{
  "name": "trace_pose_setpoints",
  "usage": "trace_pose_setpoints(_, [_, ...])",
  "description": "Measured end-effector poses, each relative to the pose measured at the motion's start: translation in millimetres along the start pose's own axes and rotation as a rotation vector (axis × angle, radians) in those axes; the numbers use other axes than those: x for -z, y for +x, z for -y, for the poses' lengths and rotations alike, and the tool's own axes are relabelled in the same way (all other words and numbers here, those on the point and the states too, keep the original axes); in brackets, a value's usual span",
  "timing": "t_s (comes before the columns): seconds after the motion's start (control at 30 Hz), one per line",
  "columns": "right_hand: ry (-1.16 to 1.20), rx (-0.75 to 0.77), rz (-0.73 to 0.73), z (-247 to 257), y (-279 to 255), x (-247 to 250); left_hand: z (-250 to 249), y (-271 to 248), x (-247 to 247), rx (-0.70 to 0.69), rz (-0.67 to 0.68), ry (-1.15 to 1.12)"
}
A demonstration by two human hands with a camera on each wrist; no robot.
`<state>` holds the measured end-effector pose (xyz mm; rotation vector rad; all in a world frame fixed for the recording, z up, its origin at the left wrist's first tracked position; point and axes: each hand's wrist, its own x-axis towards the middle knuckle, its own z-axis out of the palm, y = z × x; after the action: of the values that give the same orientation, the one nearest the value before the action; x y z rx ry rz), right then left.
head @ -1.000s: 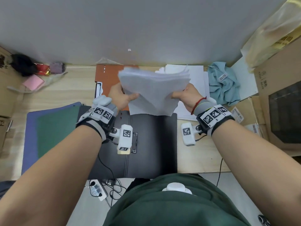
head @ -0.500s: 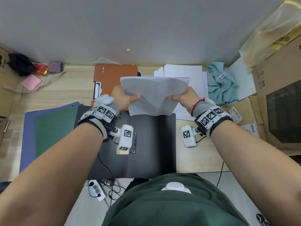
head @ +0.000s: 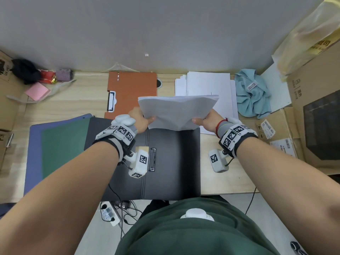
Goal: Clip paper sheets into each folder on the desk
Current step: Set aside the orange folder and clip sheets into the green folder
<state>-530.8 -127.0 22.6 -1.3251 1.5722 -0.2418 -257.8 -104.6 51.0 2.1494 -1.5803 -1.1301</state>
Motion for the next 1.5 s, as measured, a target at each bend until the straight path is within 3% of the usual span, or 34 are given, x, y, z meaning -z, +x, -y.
trace_pose_setpoints(0.17, [0.247, -0.002, 0.018, 16.3, -24.8, -5.2, 2.5, -1.6, 0.7, 0.003, -0.042, -0.107])
trace_pose_setpoints(0.3, [0.587, -0.135, 0.062, 6.6, -40.0, -27.5, 8.1, -10.9, -8.1, -0.06, 0.021, -0.193])
trace_pose_setpoints(0.43, [0.417, -0.26, -0.085, -42.6, -37.8, -55.4, 32.4, -22.1, -33.3, -0.035, 0.123, -0.156])
trace_pose_setpoints(0.57, [0.288, -0.382, -0.155, -84.7, -52.6, -67.3, 73.8, -35.4, -56.4, 0.23, 0.205, -0.202])
trace_pose_setpoints(0.73, [0.149, -0.491, -0.126, -111.4, -64.0, -72.8, 111.2, -48.7, -80.9, 0.313, 0.341, 0.136])
trace_pose_setpoints(1.1, [0.032, -0.507, -0.067, -107.9, -39.9, -82.3, 84.6, -33.6, -116.4, 0.409, 0.251, 0.456])
trace_pose_setpoints(1.5, [0.029, -0.501, -0.029, -99.4, -29.5, -83.0, 87.0, -25.5, -109.5, 0.369, 0.199, 0.34])
